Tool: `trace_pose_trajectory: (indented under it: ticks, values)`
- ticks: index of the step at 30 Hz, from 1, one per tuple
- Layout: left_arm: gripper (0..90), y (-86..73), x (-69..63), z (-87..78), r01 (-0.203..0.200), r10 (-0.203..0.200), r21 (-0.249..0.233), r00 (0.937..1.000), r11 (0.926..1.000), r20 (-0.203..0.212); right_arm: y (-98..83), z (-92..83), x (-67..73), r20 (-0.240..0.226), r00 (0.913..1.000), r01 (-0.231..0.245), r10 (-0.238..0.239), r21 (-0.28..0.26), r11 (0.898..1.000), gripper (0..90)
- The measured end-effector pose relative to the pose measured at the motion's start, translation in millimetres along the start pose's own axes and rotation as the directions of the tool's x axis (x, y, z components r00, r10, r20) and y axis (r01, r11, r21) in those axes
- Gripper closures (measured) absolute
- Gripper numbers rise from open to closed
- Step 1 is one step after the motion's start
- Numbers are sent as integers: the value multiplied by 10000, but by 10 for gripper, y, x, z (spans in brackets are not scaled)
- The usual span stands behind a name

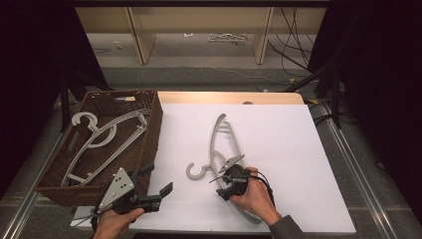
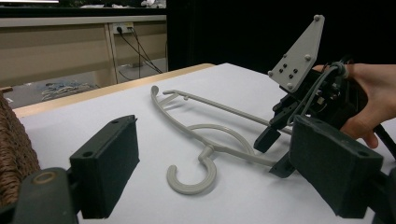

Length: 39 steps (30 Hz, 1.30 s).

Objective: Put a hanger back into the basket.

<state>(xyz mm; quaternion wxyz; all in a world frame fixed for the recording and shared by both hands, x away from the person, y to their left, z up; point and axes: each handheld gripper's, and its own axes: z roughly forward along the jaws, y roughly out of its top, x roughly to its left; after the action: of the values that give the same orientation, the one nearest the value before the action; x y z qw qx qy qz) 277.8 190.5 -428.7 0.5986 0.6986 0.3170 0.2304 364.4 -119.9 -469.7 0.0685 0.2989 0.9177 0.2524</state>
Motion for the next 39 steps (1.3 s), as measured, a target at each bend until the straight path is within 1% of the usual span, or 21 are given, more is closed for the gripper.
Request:
trace_pose_trajectory:
  ticks: [3,6,8,10,11,15,17,21,24,35,37,39]
  values:
    - [159,3,-3,-1,-148,148,-14,9999,9999,-16,5,17,4,-74,10000,-56,57,100,9999,443]
    - [159,4,-7,0,-214,214,-24,9998,9998,-25,18,26,1,-99,9999,-93,95,136,9999,446]
    - [159,6,-7,1,-220,220,-32,9998,9998,-26,26,28,4,-60,9998,-209,211,190,9996,456]
    - [159,4,-7,2,-203,203,-17,9998,9998,-32,34,34,3,-52,9998,-185,186,156,9997,458]
    - [159,4,-7,5,-202,202,-5,9998,9998,-32,40,34,4,-103,9998,-170,172,194,9997,460]
    - [159,1,-11,7,-228,228,46,9997,9997,-19,67,45,22,-65,9999,-117,119,283,9995,477]
    - [159,2,-12,8,-283,283,53,9996,9996,4,74,47,28,2,9999,-142,142,329,9994,482]
    - [159,2,-8,12,-273,272,58,9996,9996,23,99,54,22,36,9999,-168,166,477,9987,504]
    - [159,-1,-15,19,-275,275,96,9996,9996,42,118,57,43,257,9997,-57,40,670,9977,523]
    - [160,-5,-14,28,-304,303,165,9995,9994,58,178,62,35,346,9991,-272,236,1066,9939,555]
    - [160,-3,-15,27,-304,304,149,9995,9994,61,187,67,38,360,9992,-217,179,1094,9938,557]
    - [160,-4,-13,29,-308,307,162,9995,9994,64,188,69,36,396,9989,-283,242,1081,9937,569]
